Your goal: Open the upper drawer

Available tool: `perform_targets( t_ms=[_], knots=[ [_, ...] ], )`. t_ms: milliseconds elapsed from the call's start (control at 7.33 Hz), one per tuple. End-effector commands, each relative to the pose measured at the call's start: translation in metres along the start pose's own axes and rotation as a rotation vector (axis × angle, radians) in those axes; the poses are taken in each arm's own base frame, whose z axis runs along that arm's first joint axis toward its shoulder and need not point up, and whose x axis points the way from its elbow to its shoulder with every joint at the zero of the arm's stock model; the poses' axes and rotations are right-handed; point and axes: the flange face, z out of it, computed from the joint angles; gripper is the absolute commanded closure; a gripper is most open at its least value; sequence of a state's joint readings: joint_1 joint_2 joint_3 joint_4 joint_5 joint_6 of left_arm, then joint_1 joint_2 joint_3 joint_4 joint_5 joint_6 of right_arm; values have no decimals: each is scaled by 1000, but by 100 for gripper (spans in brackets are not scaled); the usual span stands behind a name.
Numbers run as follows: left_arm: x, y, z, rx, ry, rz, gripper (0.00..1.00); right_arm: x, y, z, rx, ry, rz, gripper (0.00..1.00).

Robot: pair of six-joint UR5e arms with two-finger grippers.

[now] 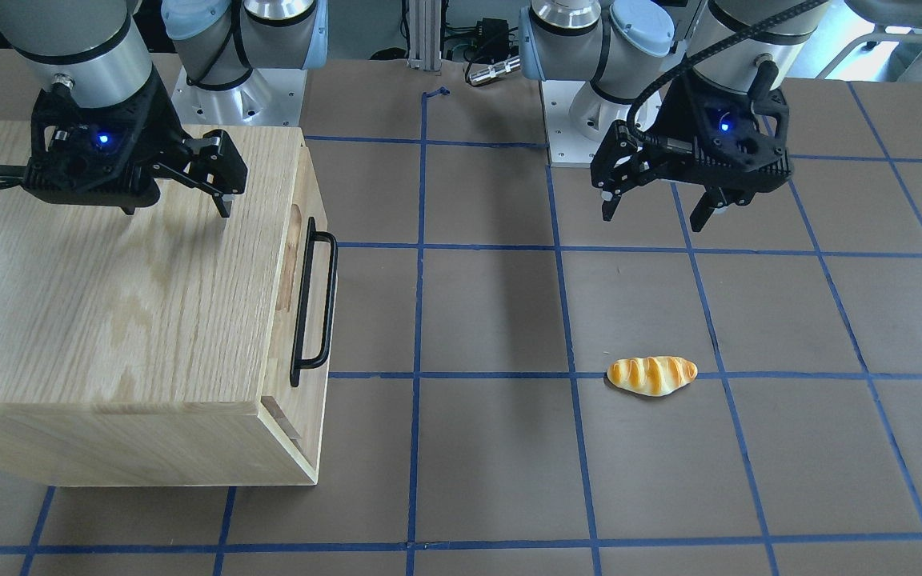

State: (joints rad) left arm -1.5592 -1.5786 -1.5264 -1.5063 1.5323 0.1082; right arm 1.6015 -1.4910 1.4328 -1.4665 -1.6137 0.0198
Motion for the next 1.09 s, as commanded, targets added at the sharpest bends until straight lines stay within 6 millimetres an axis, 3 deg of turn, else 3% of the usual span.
perform_targets(
  t_ms=[0,955],
  knots=[
    [-1,-4,3,-5,-3,-6,0,1,0,0,0,0,0,0],
    [1,-33,24,-36,15,-88,0,0,0,0,0,0,-1,0]
  ],
)
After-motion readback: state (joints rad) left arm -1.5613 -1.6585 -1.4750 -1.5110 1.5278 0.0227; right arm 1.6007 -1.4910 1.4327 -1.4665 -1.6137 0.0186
